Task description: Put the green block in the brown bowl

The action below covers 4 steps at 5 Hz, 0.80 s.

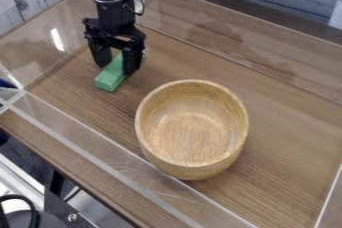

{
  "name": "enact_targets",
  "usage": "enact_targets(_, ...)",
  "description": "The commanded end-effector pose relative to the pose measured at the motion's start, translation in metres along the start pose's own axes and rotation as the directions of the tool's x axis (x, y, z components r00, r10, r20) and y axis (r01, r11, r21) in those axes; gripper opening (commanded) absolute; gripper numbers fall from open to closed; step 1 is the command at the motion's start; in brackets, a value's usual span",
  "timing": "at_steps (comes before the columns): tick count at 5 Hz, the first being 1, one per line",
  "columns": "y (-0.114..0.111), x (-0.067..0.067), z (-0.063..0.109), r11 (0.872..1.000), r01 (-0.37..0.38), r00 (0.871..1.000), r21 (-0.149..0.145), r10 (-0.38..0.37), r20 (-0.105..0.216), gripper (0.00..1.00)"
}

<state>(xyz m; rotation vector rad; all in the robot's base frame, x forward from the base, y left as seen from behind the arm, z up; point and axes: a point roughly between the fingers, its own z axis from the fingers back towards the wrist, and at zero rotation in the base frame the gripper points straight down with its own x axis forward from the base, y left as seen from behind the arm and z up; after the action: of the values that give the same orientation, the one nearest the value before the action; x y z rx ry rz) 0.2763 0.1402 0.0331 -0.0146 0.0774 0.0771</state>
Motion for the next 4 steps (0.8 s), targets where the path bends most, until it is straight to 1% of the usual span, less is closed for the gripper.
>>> enact_targets(1,0.0025,0.0092,0.0129,1.000,0.002,0.999,0.023,-0.003,0.049,1.00)
enact_targets(4,0.0017,0.0102,0.0114,1.000,-0.007,0.998,0.021,0.006,0.056,1.00)
